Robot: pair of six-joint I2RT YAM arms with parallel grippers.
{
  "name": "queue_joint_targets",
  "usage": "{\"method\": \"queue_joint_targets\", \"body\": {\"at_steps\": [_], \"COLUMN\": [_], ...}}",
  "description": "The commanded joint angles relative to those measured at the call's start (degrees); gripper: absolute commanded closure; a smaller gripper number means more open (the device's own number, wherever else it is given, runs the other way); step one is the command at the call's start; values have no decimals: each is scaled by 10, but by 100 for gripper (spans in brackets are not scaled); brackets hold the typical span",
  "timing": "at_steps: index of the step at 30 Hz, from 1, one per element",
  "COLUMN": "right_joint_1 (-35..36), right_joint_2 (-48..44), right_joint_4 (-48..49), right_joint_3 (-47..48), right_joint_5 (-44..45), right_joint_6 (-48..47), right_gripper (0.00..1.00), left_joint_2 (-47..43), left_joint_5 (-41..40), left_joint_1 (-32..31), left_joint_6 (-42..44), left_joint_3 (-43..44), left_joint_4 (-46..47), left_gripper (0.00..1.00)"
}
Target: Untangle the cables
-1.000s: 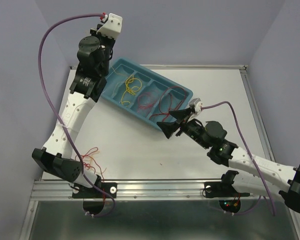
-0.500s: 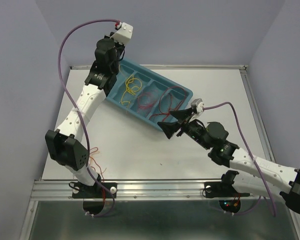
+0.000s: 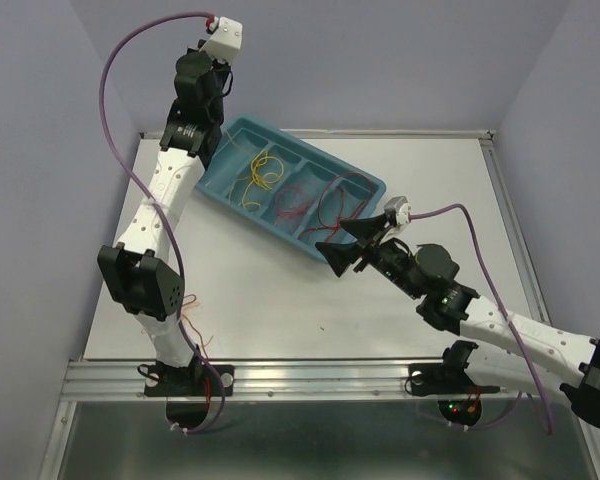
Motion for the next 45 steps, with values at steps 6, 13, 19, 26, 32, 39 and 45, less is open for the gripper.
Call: {"method": "queue_joint_targets", "body": {"at_steps": [6, 13, 19, 26, 32, 39, 45], "right_joint_1": [0, 0, 0, 0, 0, -1, -1], "right_joint_2": [-8, -8, -11, -14, -15, -14, -18], "right_joint_4": [32, 32, 32, 32, 32, 32, 32], "right_joint_3": [-12, -12, -12, -13, -14, -13, -14], "right_joint_5": [3, 3, 5, 4, 3, 2, 3], "right_joint_6": [-1, -1, -1, -1, -1, 0, 1], "right_gripper": [9, 9, 9, 9, 9, 9, 9], "left_joint_2": [15, -13, 14, 44, 50, 63, 44], "left_joint_5": [5, 16, 17, 13, 21, 17, 36], "left_joint_1": [-1, -2, -2, -2, -3, -2, -3], "left_joint_6": [-17, -27, -26, -30, -39, -40, -54], "left_joint_3": [143, 158, 185, 183, 143, 130, 71], "left_joint_4": [-33, -41, -39, -37, -18, -3, 4], "left_gripper": [100, 100, 100, 100, 100, 100, 100]}}
